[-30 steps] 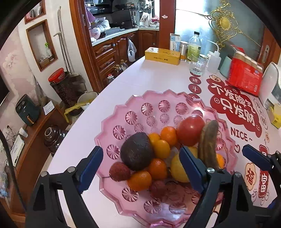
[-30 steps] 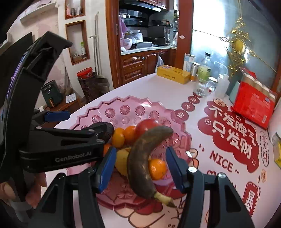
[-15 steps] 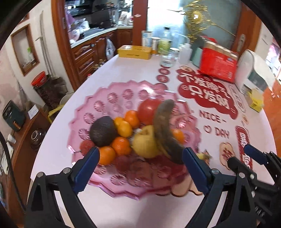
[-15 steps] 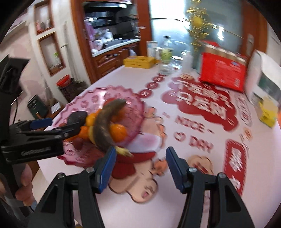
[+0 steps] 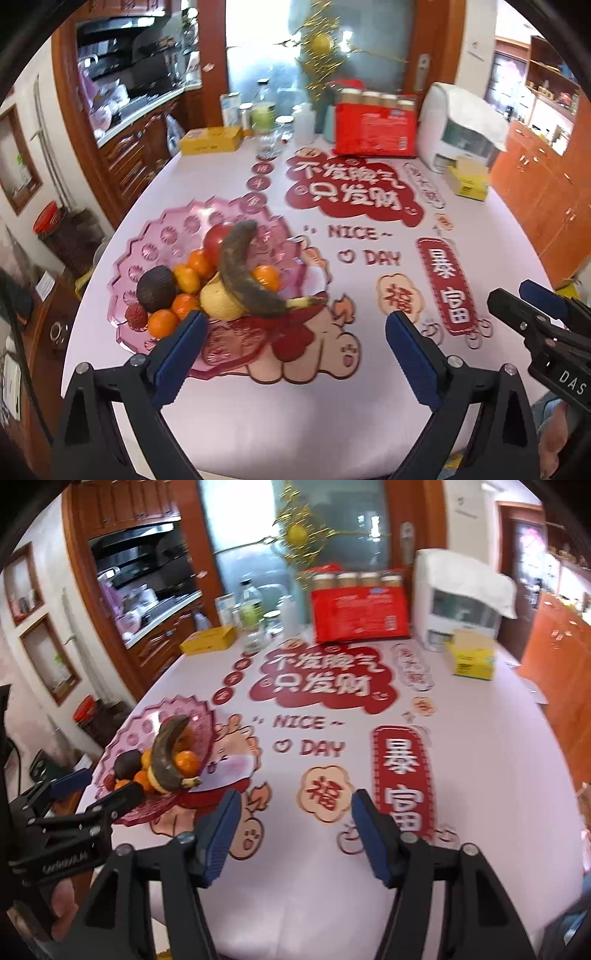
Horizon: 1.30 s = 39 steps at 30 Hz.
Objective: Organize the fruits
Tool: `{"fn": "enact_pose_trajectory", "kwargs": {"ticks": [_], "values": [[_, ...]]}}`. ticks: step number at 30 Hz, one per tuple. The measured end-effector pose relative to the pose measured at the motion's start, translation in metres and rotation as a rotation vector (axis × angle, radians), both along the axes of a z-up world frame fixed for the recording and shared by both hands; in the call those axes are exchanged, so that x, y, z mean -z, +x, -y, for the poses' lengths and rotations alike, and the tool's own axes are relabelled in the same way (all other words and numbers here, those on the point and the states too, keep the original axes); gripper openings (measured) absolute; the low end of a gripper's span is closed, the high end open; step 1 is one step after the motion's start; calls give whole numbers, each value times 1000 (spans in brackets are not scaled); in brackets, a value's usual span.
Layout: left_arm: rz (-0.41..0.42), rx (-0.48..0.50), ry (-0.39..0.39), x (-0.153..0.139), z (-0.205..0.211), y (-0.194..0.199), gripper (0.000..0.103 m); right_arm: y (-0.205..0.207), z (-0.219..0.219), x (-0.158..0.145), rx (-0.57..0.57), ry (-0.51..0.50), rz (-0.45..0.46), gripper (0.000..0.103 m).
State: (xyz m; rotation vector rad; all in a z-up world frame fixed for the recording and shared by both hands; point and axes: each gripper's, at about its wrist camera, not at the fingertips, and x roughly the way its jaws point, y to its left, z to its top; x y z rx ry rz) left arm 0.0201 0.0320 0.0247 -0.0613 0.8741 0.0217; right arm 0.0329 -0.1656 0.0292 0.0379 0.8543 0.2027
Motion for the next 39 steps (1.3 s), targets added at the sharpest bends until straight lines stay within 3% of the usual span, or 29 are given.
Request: {"fn": "enact_pose_trajectory", "kwargs": {"ticks": [7, 18, 39], "values": [[55, 3, 28, -19, 20, -14, 101, -27, 14, -15, 100, -45, 97, 77], [38, 12, 74, -19, 34, -17, 101, -28, 13, -7, 106, -53, 73, 77], [-15, 14, 50, -10, 32, -7, 101, -25, 13, -9, 105, -49, 77, 77]]}}
